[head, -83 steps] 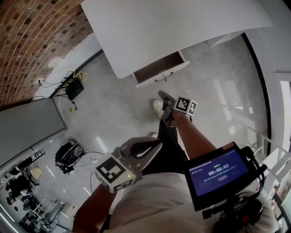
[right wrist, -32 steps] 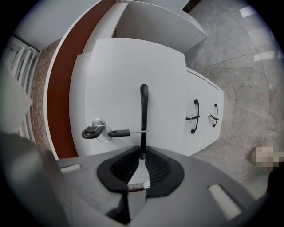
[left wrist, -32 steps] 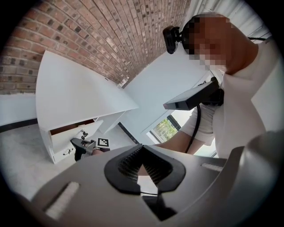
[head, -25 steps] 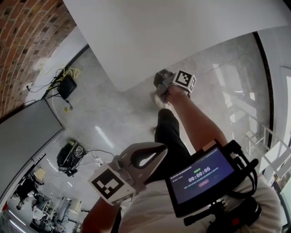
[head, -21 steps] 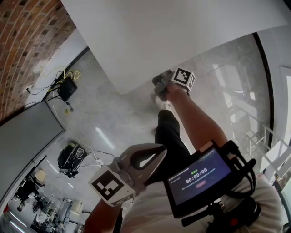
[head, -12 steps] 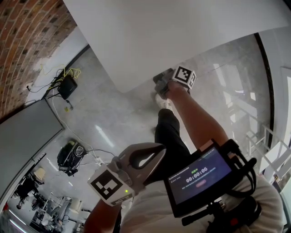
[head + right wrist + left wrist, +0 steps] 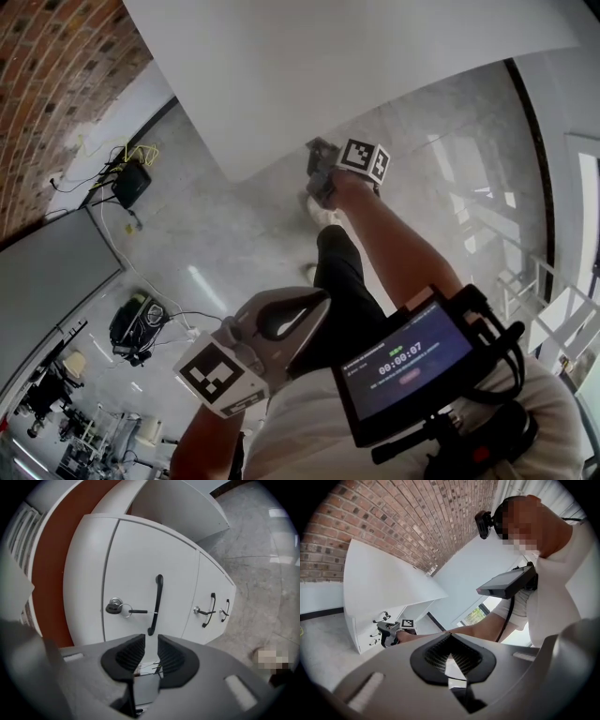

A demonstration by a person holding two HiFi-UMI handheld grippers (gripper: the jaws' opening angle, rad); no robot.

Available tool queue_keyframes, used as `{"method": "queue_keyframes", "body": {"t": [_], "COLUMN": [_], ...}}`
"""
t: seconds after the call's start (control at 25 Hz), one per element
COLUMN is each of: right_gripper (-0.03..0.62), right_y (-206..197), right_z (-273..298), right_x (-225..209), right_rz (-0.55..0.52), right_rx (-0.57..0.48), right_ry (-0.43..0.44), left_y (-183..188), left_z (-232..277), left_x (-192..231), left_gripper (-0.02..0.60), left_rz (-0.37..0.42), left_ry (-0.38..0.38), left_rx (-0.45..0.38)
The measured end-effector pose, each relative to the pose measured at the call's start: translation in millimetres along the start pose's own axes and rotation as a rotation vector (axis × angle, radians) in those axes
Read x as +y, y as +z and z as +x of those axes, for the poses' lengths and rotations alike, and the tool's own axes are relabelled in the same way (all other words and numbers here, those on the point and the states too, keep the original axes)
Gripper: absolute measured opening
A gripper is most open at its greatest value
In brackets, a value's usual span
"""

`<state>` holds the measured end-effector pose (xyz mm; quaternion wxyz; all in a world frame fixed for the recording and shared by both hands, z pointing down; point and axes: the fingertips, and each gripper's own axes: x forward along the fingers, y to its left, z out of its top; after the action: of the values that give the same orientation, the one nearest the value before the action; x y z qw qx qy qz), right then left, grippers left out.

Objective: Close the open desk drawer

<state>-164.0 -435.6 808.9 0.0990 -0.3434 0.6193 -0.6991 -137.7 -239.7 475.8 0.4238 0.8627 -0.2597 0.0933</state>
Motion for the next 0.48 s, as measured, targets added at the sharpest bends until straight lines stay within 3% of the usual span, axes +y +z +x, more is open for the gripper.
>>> {"method": "queue_keyframes", "body": {"t": [0.24,0.48], "right_gripper": [0.071,0.069], "right_y": [-13.4,-36.7], "right_z": [-51.0,-105.0], "right_x": [22.5,58.9], "right_rz": [-0.050,-0.193], "right_rx": [0.006,0.046], "right_ry": [-0.017,-0.039], "left_y": [-1.7,-13.9], "left_z": [-15.6,-37.0], "left_x": [-43.8,-98.9], "left_gripper": [0.006,0.006], "left_rz": [0.046,0.103], "left_ry": [-0.020,-0.043], "left_rx": [-0.033,-0.086]}}
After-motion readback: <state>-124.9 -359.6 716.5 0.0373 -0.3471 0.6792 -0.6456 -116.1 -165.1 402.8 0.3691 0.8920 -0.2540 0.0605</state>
